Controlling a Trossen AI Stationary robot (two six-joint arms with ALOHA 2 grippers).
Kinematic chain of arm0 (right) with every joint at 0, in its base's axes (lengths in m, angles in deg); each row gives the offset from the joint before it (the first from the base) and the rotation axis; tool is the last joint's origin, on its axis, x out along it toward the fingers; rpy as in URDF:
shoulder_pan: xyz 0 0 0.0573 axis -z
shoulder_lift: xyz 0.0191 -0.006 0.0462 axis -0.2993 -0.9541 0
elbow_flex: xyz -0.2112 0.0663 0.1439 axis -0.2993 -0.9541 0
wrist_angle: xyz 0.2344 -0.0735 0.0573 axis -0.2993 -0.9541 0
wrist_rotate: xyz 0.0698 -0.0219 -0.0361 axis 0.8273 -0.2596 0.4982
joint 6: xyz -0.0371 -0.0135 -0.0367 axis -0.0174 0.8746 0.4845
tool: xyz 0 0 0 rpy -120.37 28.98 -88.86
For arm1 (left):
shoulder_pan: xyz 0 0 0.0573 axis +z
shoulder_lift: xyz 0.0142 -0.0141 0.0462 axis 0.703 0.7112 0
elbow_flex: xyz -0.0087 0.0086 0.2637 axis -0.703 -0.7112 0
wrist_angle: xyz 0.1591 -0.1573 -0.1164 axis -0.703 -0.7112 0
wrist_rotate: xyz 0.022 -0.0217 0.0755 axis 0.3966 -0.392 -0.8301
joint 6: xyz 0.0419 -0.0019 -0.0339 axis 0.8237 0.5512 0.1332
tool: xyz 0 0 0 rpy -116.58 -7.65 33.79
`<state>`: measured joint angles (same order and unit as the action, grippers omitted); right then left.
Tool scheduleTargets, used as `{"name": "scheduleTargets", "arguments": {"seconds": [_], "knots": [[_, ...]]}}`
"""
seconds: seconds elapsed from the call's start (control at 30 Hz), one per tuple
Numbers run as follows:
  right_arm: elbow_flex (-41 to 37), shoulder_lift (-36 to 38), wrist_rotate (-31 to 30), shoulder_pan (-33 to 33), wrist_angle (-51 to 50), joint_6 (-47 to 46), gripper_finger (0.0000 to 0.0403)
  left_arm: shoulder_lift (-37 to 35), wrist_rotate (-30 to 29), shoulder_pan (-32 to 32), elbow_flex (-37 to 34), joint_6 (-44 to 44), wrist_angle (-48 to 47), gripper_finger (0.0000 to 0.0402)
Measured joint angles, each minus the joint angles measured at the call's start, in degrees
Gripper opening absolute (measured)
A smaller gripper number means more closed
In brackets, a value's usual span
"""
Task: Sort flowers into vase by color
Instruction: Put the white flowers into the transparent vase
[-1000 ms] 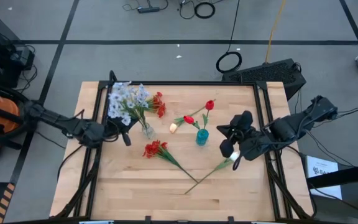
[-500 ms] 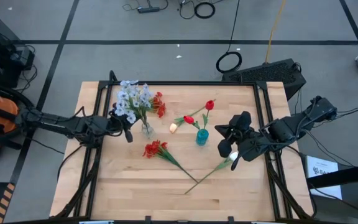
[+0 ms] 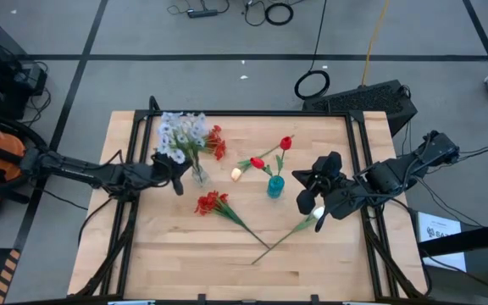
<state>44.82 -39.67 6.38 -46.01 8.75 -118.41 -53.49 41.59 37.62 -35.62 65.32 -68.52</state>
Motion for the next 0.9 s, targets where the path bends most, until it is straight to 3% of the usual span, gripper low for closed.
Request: {"name": "scheduleTargets", "arguments": {"seconds": [0.73,0.9], "knots": [[0.0,0.0,0.0,2.8,0.4,2.7,0.0,0.3,3.2,0.0,0.0,-1.1,-1.2,0.005],[0.0,0.0,0.1,3.4,0.4,3.0,0.0,0.3,4.6,0.0,0.0,-1.1,-1.2,0.0095]]}}
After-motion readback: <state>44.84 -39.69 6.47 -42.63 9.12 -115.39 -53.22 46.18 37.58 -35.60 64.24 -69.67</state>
